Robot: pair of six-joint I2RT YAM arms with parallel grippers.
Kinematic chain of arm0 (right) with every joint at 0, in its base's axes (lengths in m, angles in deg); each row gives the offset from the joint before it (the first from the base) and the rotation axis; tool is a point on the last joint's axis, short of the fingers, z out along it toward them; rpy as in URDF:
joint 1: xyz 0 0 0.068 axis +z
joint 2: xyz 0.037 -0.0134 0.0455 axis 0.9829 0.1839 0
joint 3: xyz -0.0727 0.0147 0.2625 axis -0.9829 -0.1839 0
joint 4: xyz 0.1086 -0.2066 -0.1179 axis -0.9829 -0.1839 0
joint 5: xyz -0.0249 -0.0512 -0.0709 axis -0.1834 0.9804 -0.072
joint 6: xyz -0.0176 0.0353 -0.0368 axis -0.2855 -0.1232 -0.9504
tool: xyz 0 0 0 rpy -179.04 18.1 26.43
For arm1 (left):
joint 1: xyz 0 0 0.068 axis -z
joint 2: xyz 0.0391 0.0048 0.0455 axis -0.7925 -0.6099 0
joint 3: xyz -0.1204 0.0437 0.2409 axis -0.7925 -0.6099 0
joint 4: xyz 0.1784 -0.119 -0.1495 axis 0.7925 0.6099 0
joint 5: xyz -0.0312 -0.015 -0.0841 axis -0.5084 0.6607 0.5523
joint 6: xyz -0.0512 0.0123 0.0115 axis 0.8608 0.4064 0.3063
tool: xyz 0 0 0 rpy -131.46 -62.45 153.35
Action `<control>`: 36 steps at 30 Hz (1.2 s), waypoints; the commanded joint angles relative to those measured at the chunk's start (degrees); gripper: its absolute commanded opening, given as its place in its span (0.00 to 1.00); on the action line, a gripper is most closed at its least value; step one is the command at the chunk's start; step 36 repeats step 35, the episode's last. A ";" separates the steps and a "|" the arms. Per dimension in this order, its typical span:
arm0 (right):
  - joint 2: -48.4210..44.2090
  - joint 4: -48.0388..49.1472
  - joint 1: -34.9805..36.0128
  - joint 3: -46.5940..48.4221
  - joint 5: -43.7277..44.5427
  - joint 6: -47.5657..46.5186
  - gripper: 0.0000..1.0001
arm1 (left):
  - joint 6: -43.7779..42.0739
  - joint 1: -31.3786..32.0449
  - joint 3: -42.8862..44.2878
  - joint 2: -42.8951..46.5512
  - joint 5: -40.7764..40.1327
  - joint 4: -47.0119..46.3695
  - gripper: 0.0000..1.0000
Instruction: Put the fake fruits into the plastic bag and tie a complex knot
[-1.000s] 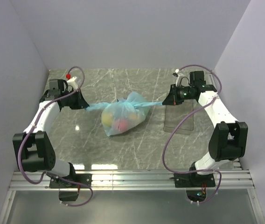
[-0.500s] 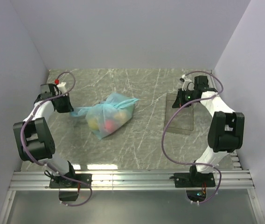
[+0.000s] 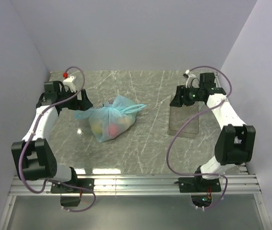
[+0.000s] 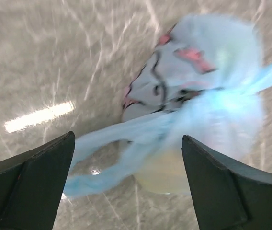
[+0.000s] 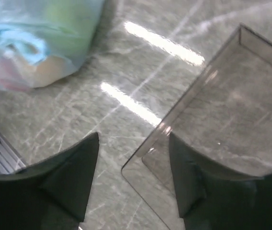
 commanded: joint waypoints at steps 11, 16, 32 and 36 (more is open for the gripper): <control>-15.75 -0.19 0.49 4.51 -2.29 3.48 0.96 | 13.86 -0.10 26.32 3.51 -1.29 12.53 0.99; -19.10 -2.38 0.40 -0.94 1.39 5.68 0.97 | 14.05 -0.10 19.33 9.99 -3.21 10.43 0.99; -37.03 5.52 0.49 -24.68 6.32 10.34 0.99 | 2.35 1.57 -3.29 23.46 -10.78 10.34 0.99; -36.42 5.52 0.49 -23.72 5.88 10.34 0.99 | 3.06 1.66 -2.51 23.38 -10.95 10.16 0.99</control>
